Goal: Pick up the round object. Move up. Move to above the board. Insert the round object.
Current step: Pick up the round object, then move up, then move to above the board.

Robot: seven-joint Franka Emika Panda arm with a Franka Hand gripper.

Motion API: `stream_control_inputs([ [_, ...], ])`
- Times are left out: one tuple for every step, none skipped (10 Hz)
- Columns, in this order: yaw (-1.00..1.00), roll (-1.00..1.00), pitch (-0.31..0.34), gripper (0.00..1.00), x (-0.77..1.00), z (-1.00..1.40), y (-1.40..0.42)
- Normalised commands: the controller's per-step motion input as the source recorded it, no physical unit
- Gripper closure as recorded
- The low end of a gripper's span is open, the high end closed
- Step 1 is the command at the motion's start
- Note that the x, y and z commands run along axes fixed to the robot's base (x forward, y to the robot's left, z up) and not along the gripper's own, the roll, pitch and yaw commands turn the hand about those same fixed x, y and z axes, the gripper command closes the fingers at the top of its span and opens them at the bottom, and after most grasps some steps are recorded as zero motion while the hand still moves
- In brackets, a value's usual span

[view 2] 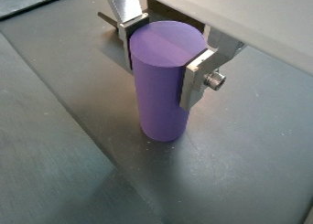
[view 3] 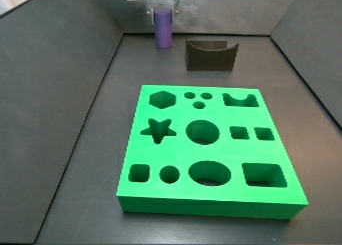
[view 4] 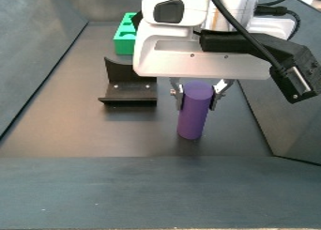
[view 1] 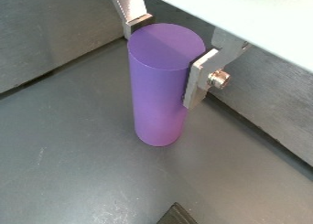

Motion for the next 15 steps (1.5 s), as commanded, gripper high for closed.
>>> stream_control_inputs([
  [0.00,0.00,0.000,1.00,0.00,0.00,0.00],
  [0.00,0.00,0.000,1.00,0.00,0.00,0.00],
  [0.00,0.00,0.000,1.00,0.00,0.00,0.00],
  [0.00,0.00,0.000,1.00,0.00,0.00,0.00],
  [0.00,0.00,0.000,1.00,0.00,0.00,0.00],
  [0.00,0.00,0.000,1.00,0.00,0.00,0.00],
  [0.00,0.00,0.000,1.00,0.00,0.00,0.00],
  [0.00,0.00,0.000,1.00,0.00,0.00,0.00],
  [0.00,0.00,0.000,1.00,0.00,0.00,0.00],
  [0.00,0.00,0.000,1.00,0.00,0.83,0.00],
  [0.03,0.00,0.033,1.00,-0.07,0.77,0.05],
  [0.03,0.00,0.036,1.00,-0.07,0.68,0.03],
  [0.01,0.00,0.026,1.00,-0.06,0.49,0.01],
  [0.01,-0.01,0.024,1.00,-0.04,0.32,0.00],
  [-0.22,0.24,-0.137,1.00,-0.32,1.00,0.40],
])
